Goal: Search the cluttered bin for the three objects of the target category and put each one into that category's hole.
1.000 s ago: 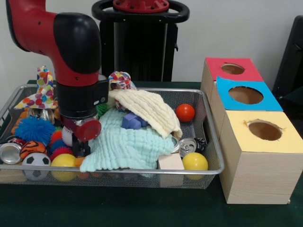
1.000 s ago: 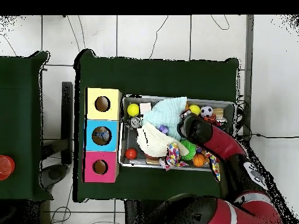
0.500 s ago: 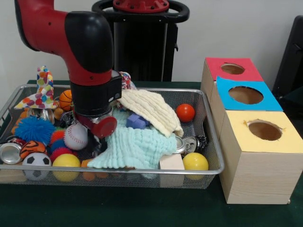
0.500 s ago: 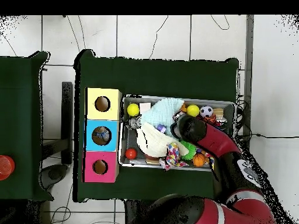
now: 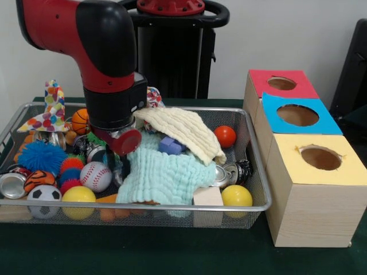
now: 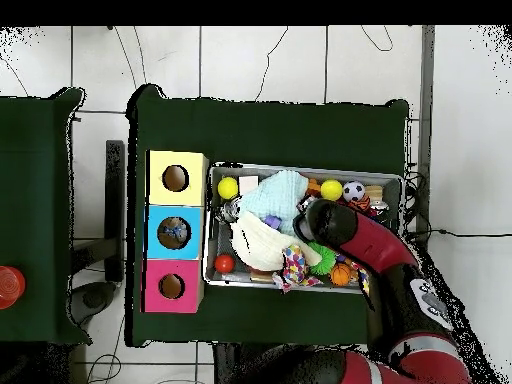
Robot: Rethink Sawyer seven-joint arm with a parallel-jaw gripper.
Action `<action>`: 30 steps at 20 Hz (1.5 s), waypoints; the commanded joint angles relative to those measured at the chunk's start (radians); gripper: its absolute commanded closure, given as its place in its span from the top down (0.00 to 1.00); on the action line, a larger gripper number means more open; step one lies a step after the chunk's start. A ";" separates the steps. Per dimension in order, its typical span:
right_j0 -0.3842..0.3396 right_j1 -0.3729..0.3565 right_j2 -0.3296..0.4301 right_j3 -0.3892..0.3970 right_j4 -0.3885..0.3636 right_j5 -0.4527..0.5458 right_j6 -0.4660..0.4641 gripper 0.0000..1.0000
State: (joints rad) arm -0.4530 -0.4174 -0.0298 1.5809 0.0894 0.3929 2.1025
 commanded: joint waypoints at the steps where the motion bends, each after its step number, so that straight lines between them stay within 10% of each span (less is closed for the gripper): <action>1: -0.012 0.055 0.011 0.073 -0.025 0.082 0.069 1.00; 8: -0.006 0.057 0.007 0.081 -0.007 0.049 0.100 1.00; 9: -0.007 0.056 0.008 0.084 -0.003 0.045 0.105 0.00; 23: -0.037 0.045 0.041 0.126 0.031 0.039 0.127 0.00; 30: 0.040 -0.104 -0.052 0.106 0.035 0.324 0.146 0.00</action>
State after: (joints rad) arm -0.4476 -0.4393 -0.0617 1.5918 0.0886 0.4424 2.1025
